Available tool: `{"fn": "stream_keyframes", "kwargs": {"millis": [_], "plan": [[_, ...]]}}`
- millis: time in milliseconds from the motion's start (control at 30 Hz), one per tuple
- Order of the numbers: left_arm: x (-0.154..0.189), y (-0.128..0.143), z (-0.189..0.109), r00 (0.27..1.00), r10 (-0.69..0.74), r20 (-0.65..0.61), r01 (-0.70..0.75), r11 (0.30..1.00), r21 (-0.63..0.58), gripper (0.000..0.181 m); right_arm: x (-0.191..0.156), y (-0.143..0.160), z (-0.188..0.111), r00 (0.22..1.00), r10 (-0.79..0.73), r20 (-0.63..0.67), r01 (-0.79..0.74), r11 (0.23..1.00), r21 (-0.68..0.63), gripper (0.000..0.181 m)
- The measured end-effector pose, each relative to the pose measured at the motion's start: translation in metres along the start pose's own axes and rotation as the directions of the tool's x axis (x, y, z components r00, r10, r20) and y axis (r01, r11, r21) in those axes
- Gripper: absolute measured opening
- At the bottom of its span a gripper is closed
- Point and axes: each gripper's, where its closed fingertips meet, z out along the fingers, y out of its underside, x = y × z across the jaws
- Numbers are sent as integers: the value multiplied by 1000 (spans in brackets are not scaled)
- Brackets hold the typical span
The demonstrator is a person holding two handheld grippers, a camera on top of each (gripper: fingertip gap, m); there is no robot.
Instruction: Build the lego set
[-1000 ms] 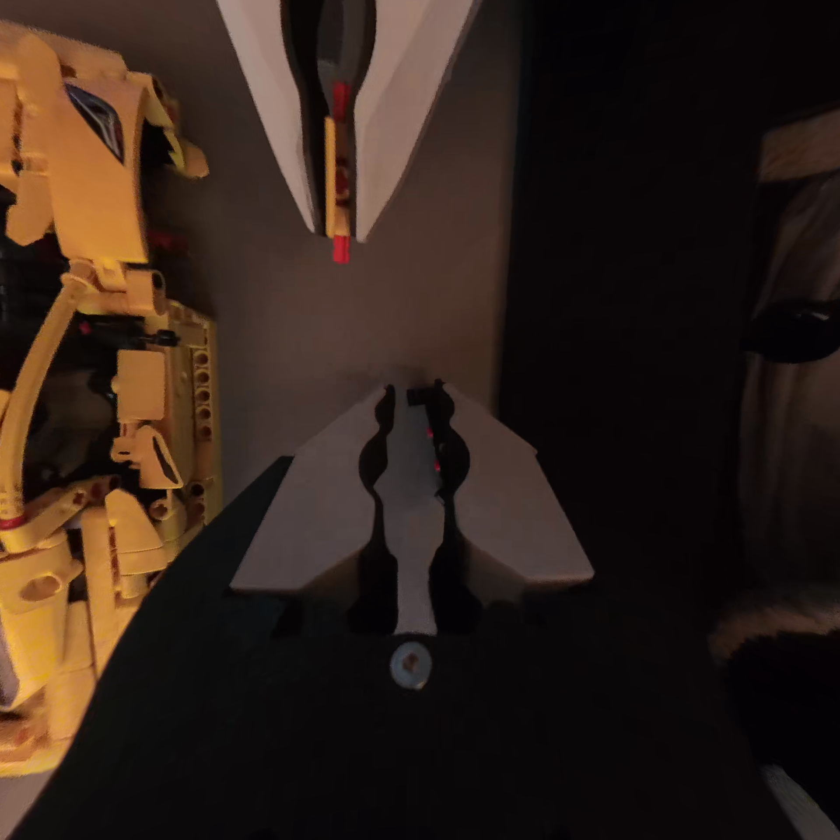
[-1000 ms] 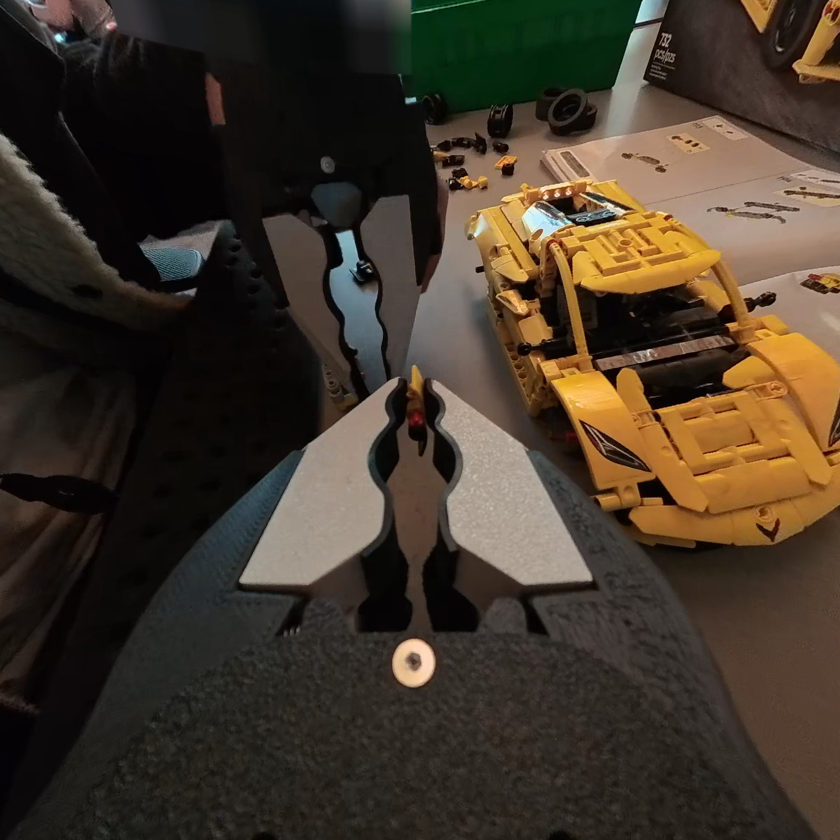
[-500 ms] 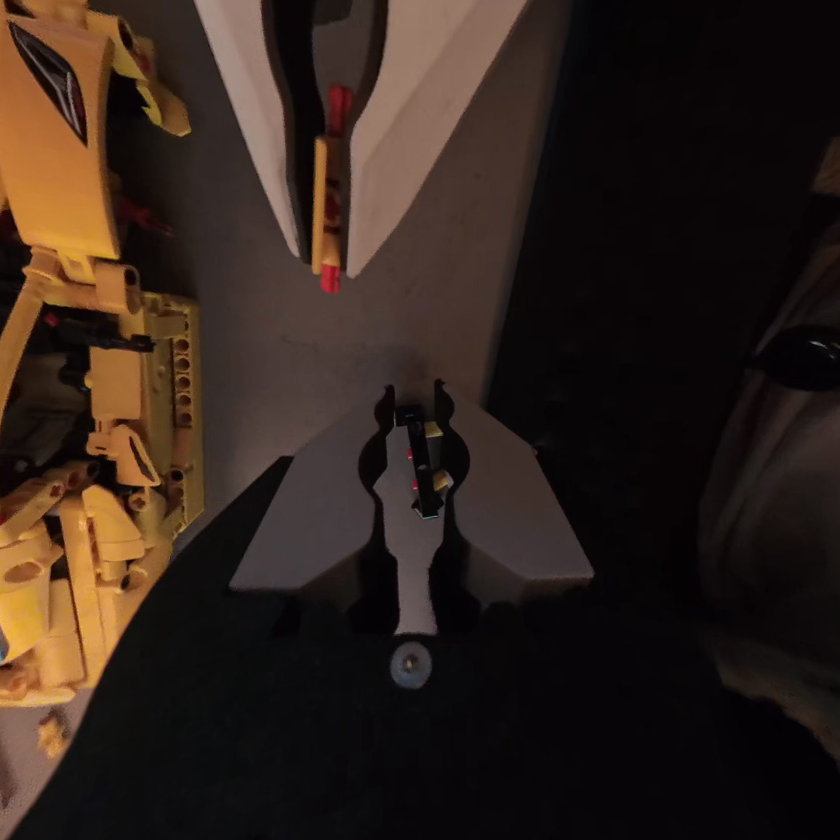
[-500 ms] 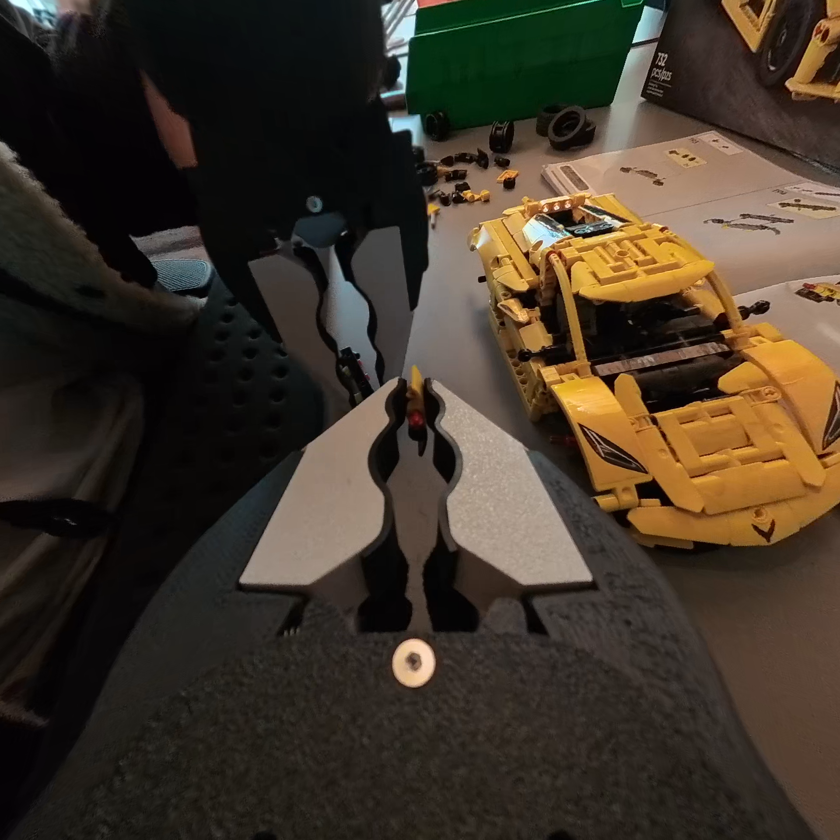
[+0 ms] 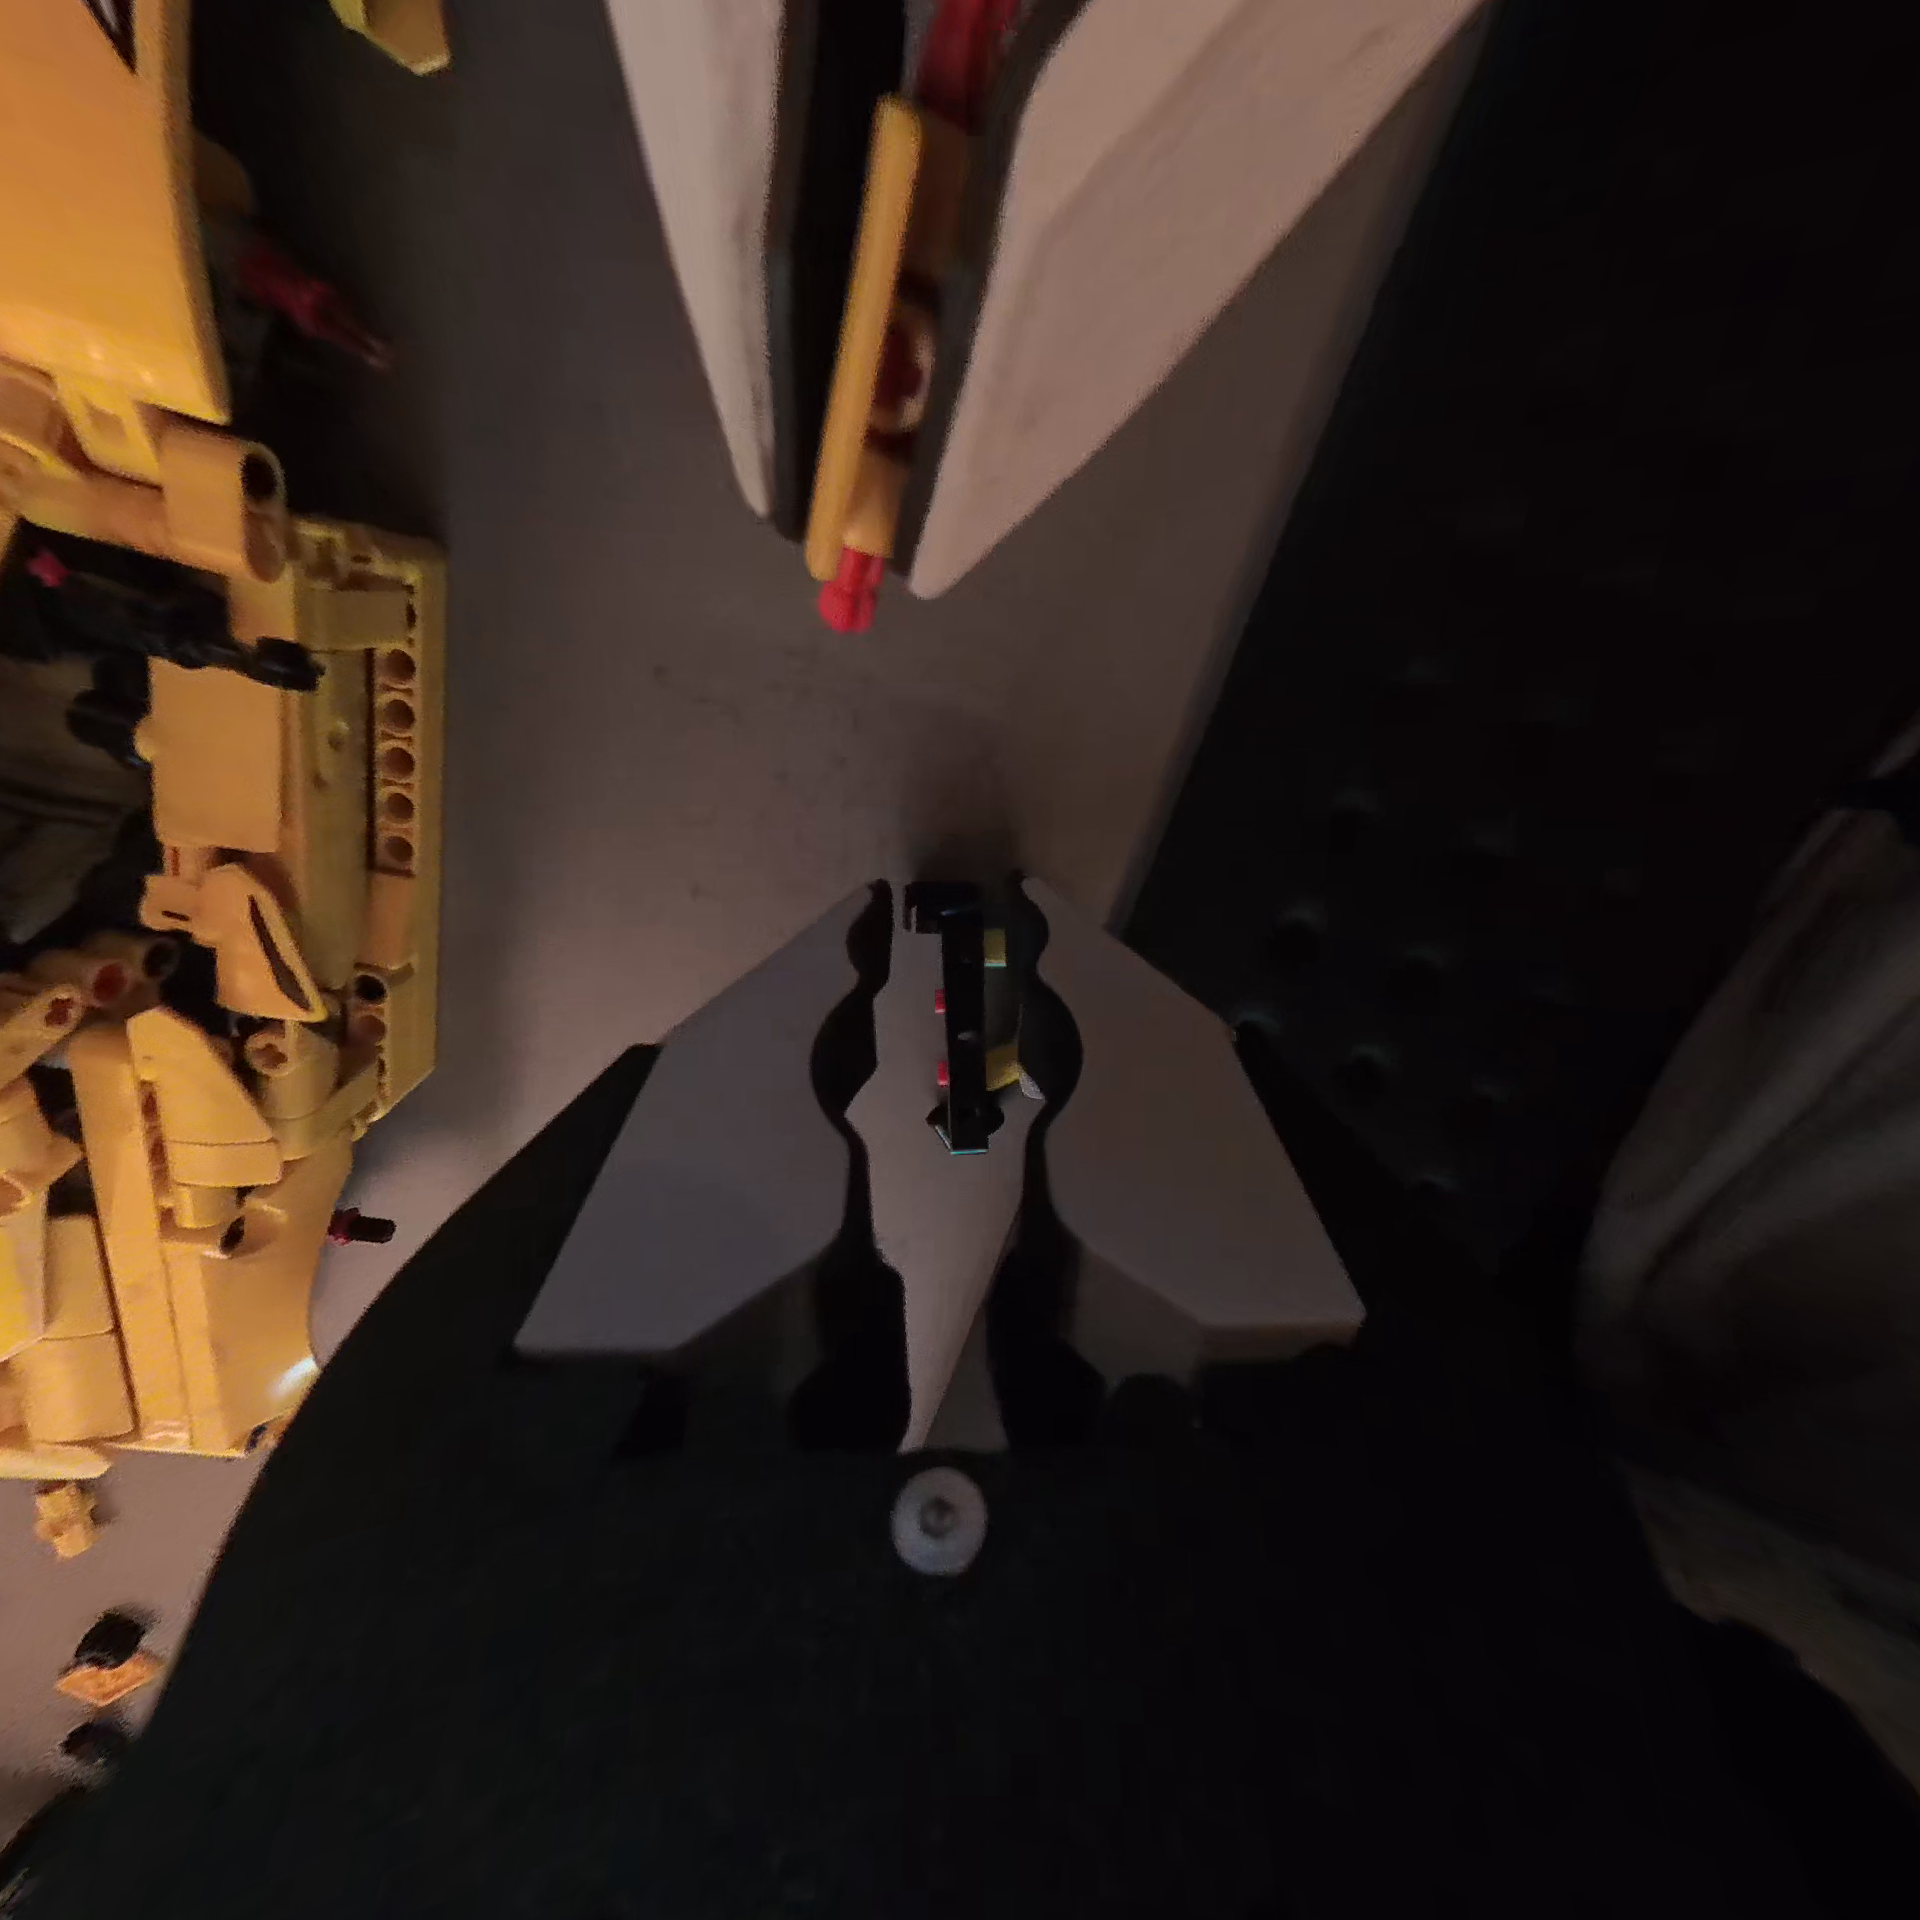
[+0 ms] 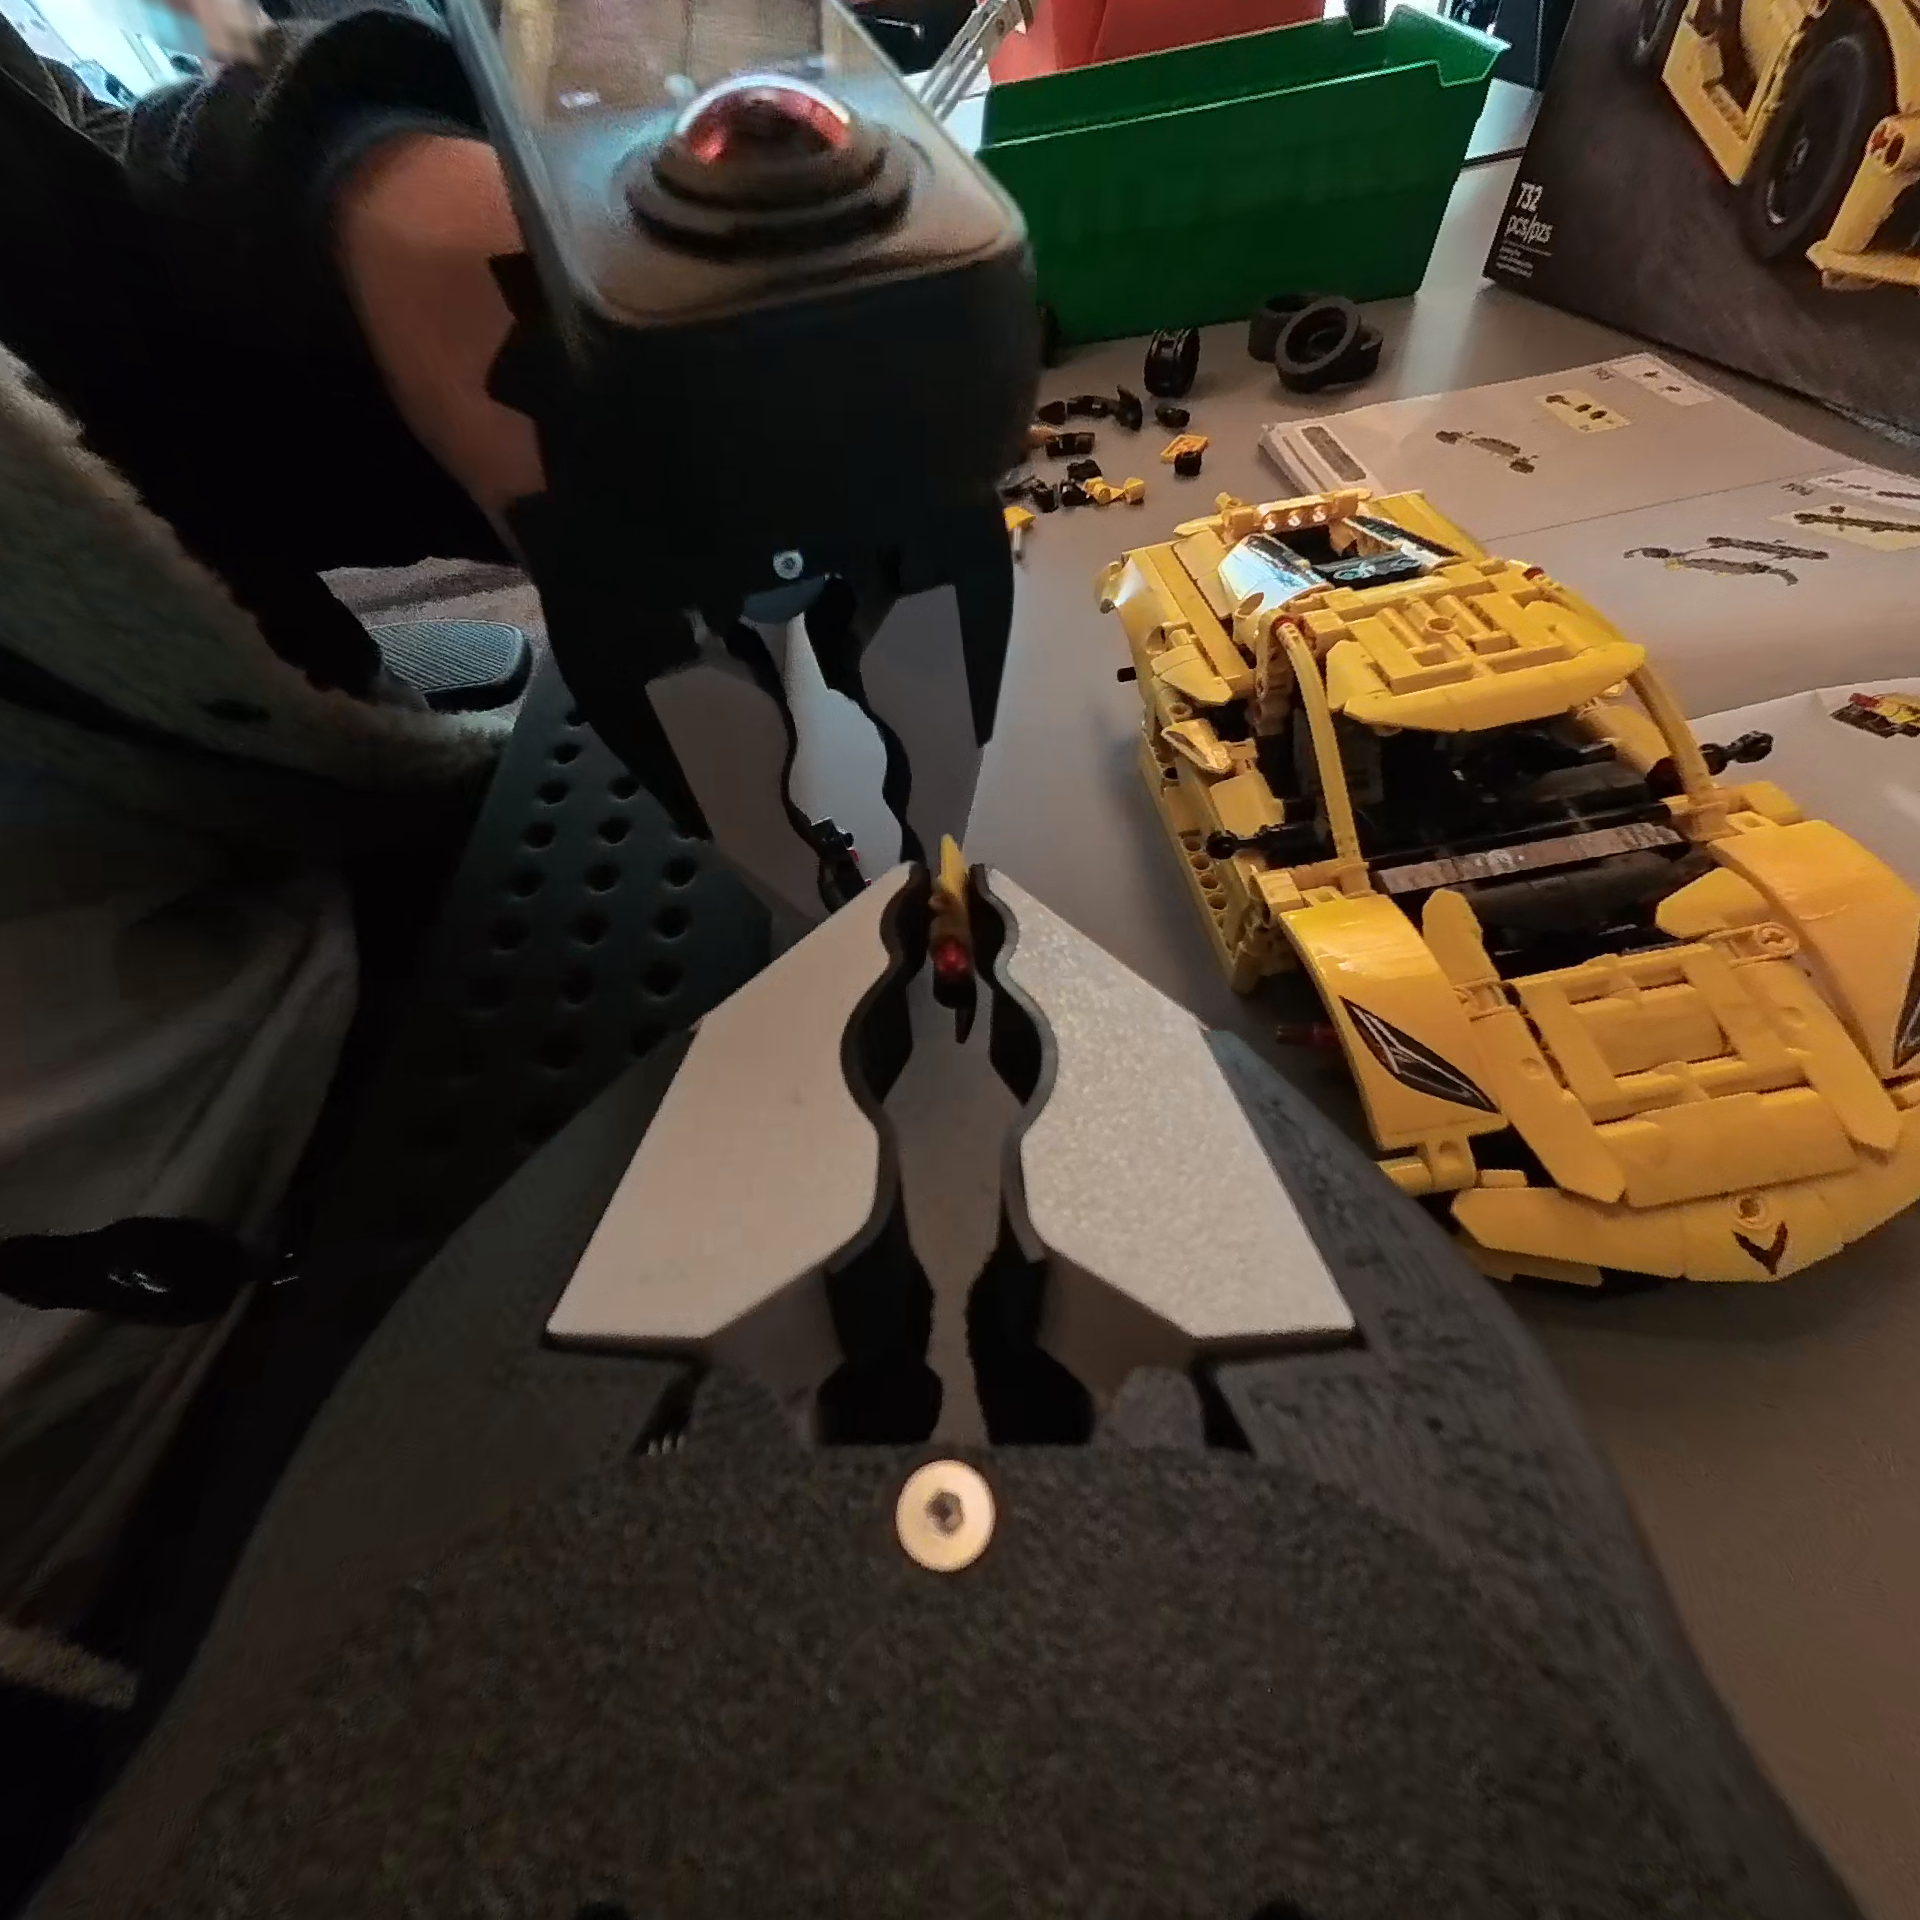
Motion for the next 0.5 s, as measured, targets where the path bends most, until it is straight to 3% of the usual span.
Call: {"fn": "stream_keyframes", "kwargs": {"millis": [167,333,433,500], "plan": [[-1,8,3,1000,-3,-3,3,999,-32,22,1,0,-1,1000,0,-2,0,1000,1,6],[-1,10,3,1000,19,-15,-19,1000,16,15,5,3,-2,1000,15,-21,-15,1000,-8,6],[-1,8,2,993,117,5,-117,989,96,15,5,5,-1,1000,13,-23,-13,1000,-15,6],[-3,0,-5,983,178,45,-183,957,225,16,4,7,0,1000,10,-20,-10,1000,-26,6]]}}
